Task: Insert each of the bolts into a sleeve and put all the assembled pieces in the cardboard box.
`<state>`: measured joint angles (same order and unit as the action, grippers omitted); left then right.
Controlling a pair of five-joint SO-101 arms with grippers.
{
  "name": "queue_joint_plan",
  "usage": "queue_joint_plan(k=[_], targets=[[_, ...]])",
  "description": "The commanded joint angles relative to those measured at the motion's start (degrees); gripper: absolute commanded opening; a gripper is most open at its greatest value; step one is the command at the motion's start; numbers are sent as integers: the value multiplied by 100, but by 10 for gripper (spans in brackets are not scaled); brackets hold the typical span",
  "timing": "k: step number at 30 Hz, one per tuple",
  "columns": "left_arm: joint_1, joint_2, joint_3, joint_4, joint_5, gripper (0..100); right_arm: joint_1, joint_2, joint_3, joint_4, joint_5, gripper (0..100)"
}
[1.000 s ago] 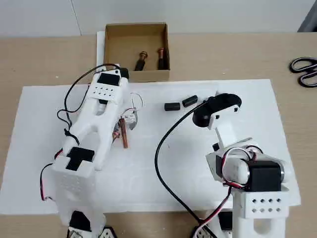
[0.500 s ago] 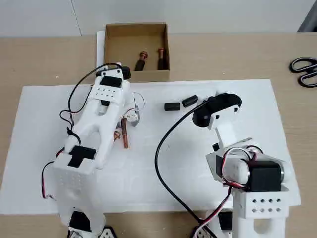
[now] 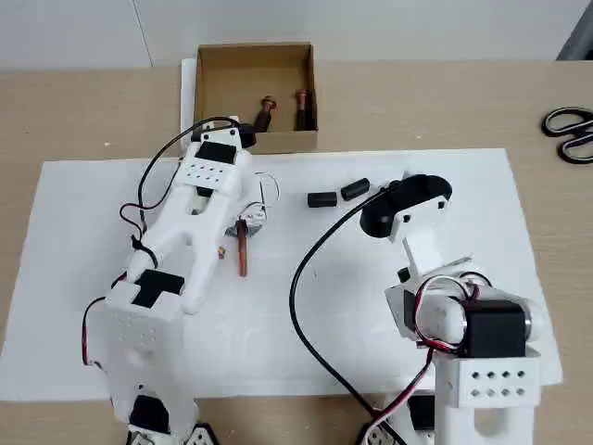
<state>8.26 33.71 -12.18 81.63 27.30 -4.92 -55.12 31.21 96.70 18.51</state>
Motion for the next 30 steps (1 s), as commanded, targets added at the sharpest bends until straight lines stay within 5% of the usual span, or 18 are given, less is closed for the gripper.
queue_joint_plan(k=[1,10,19,30], targets=[[-88,202,4,0,18,29,48,-22,-18,-48,35,3],[-79,281,-4,70,18,6,48,-22,-18,-48,35,3],[-70,273,-1613,1855,18,6,48,-57,-18,-48,35,3],[114,-281,-1763,1873,26,6,48,-75,-18,-48,26,3]])
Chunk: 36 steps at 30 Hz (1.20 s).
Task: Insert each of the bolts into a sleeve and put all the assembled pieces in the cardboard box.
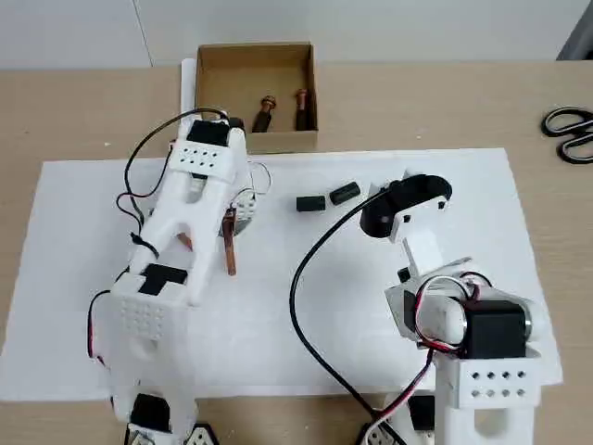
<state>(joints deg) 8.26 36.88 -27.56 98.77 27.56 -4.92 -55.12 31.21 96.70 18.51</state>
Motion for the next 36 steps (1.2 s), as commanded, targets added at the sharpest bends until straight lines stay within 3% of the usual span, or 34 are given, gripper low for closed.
queue_joint_plan(k=[1,14,22,26,36], targets=[[149,-686,-224,158,0,6,48,-75,-18,-48,26,3],[475,-2338,-224,158,237,6,48,-180,-53,-13,26,3],[475,-3798,-171,158,220,6,22,-1956,-18,-40,202,4],[651,-4510,347,158,220,6,48,-2396,62,-48,448,4],[1187,-6303,1385,132,246,6,4,-2492,220,-409,229,4]])
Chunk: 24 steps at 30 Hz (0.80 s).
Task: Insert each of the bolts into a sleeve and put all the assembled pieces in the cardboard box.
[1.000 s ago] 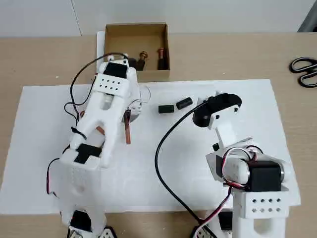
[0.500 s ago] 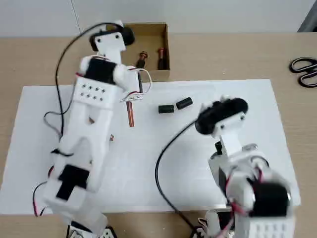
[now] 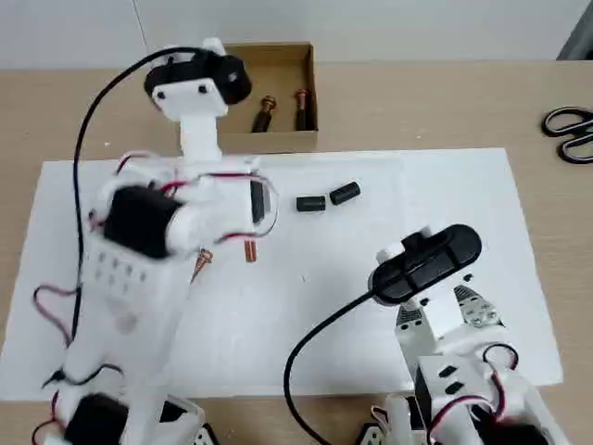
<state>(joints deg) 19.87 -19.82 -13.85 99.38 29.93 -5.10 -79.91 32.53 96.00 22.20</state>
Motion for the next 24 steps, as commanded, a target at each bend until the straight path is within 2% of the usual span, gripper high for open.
queue_joint_plan(k=[1,4,12,15,20,24], targets=[[18,-791,13,70,9,6,13,-13,185,-541,-413,4],[18,-1248,13,62,9,6,-198,-154,404,-1007,-932,3],[-18,-2198,22,62,0,6,-2299,-1437,1618,-1877,-2004,3],[-325,-2400,31,62,0,6,-2835,-2079,2171,-2079,-2101,3],[-835,-2664,31,26,0,6,-2985,-2404,2541,-2114,-2136,3],[-1037,-2963,365,-457,18,6,-2993,-2378,2743,-2378,-2145,3]])
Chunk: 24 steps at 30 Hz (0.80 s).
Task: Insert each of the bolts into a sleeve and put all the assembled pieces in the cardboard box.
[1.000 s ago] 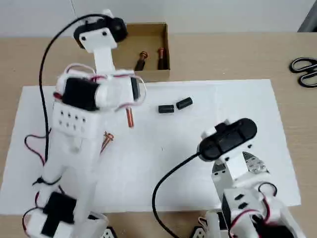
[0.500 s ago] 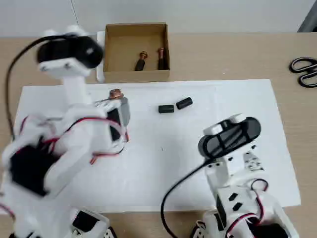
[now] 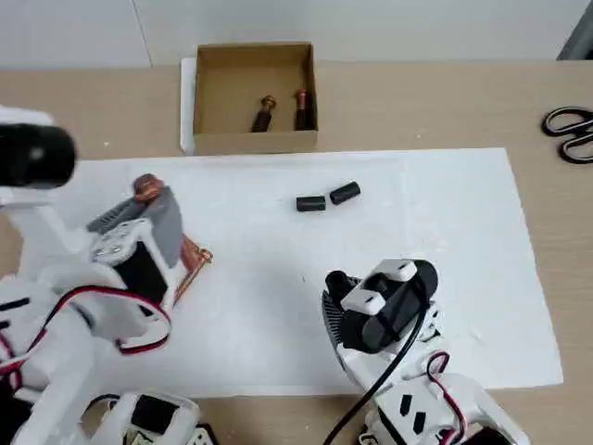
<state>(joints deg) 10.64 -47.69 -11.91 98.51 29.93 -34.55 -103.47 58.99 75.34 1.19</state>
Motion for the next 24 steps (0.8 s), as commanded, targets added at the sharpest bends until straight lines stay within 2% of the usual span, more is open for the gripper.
queue_joint_plan(k=[1,4,9,16,24], targets=[[-141,-316,338,-554,70,6,-48,-22,193,-391,-35,3],[-105,-853,1059,-1196,149,6,-101,-22,492,-699,-35,3],[-88,-1996,2677,-2180,123,6,-664,-22,914,-1253,-44,3],[-70,-3701,5112,-3349,-246,6,-831,-22,1371,-2009,-35,4],[870,-4703,6730,-4193,-237,6,-1262,-22,1240,-2079,-26,4]])
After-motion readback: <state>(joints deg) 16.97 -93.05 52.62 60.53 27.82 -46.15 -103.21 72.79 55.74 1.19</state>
